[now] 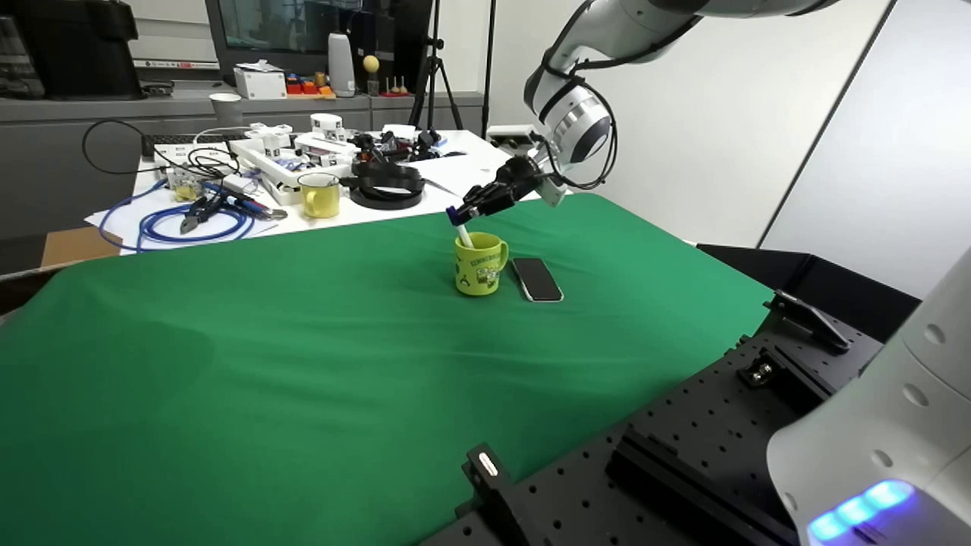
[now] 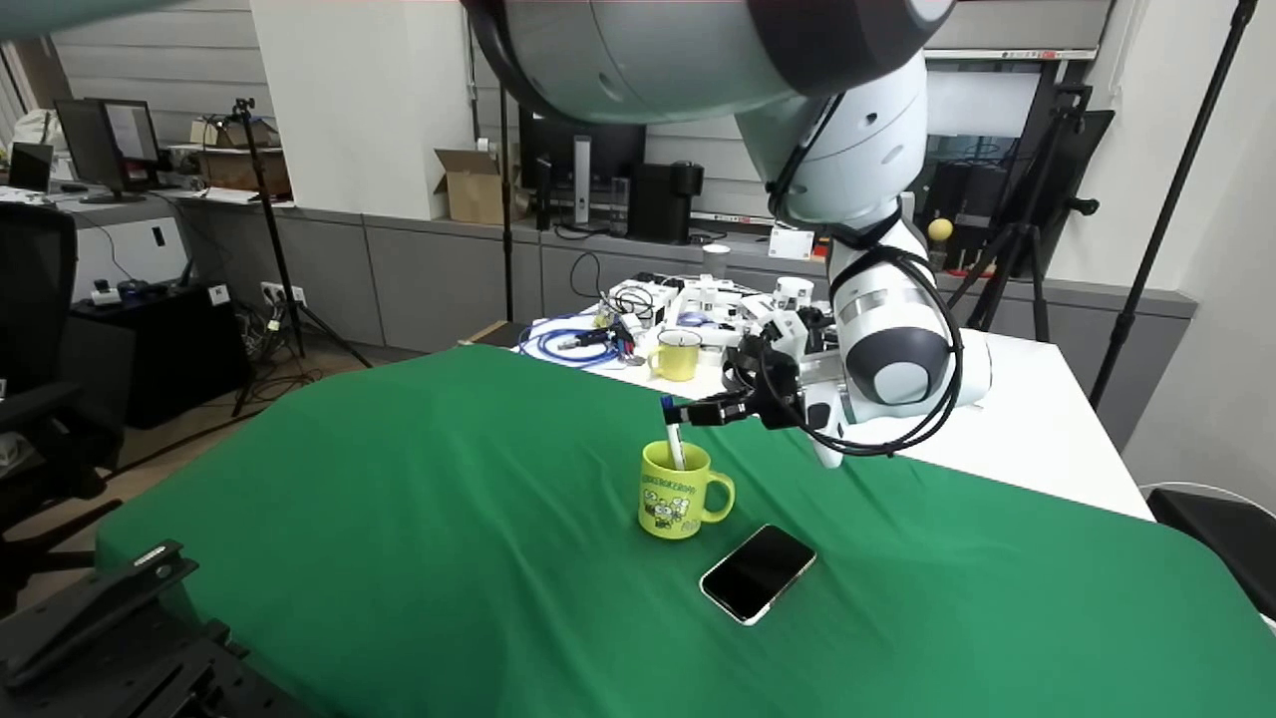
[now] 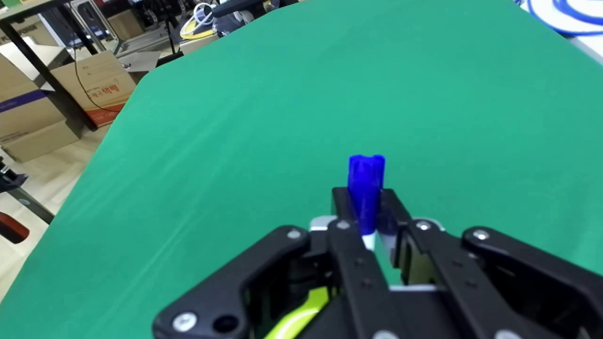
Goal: Put the marker in the green cup
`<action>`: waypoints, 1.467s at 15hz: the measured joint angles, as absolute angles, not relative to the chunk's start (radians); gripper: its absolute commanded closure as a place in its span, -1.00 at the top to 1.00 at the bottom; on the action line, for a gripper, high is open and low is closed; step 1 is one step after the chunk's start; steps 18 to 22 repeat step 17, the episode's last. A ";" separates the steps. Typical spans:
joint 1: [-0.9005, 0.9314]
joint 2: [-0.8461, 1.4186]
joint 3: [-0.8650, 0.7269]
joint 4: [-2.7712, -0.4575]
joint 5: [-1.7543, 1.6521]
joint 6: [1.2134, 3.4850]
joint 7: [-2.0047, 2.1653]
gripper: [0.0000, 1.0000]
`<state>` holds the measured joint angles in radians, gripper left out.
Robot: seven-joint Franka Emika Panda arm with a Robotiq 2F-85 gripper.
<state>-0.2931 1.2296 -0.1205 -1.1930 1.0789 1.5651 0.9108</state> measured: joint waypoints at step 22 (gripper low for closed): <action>-0.278 1.188 -0.058 -1.065 1.080 1.543 0.970 1.00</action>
